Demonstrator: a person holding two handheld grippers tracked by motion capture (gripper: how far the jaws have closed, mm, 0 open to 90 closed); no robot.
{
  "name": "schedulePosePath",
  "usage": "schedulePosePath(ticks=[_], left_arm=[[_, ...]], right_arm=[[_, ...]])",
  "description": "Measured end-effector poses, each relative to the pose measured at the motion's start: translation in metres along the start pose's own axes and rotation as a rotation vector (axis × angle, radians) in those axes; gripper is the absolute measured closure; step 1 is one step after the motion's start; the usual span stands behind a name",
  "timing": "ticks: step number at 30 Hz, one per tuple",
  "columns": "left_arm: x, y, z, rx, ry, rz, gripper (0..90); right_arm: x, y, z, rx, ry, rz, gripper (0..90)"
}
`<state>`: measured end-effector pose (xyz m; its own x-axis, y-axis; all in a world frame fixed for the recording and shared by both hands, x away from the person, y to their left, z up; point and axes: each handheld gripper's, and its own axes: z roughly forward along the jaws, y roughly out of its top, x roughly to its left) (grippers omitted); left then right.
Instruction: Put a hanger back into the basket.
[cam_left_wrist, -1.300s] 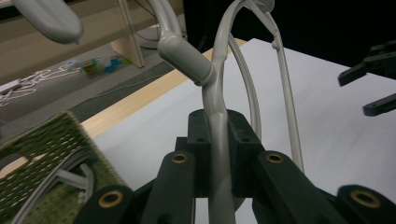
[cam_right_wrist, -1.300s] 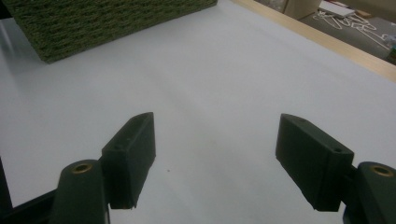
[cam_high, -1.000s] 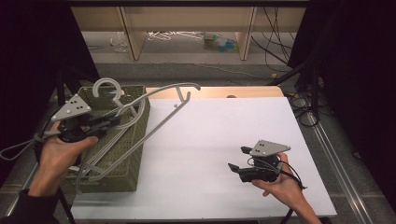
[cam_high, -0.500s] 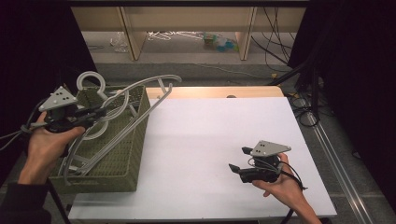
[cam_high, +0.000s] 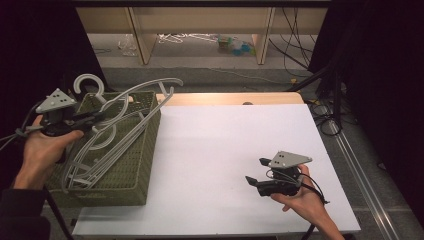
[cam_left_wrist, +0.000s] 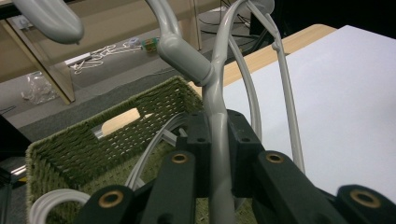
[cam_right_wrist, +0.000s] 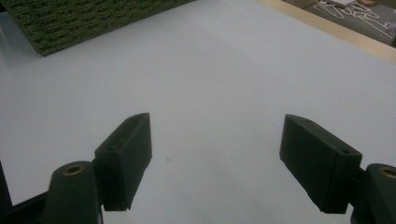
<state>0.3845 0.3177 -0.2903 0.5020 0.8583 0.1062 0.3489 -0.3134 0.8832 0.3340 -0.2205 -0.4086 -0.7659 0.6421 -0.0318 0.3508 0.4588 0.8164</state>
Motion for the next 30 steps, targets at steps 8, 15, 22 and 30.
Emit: schedulePosePath(ticks=[8, 15, 22, 30], left_arm=[[0.011, -0.005, 0.001, 0.009, 0.014, 0.009, 81.4], [0.02, -0.013, 0.003, 0.022, 0.024, 0.01, 81.3], [0.027, -0.018, 0.007, 0.039, 0.044, 0.012, 81.3], [0.035, -0.022, 0.012, 0.043, 0.053, 0.03, 81.4]], right_arm=[[0.0, 0.0, 0.0, 0.0, 0.0, 0.001, 26.2], [0.0, -0.001, 0.0, 0.002, -0.002, 0.007, 26.3], [0.0, -0.001, 0.0, 0.003, -0.003, 0.008, 26.3], [0.0, -0.001, 0.001, 0.004, -0.003, 0.008, 26.3]])
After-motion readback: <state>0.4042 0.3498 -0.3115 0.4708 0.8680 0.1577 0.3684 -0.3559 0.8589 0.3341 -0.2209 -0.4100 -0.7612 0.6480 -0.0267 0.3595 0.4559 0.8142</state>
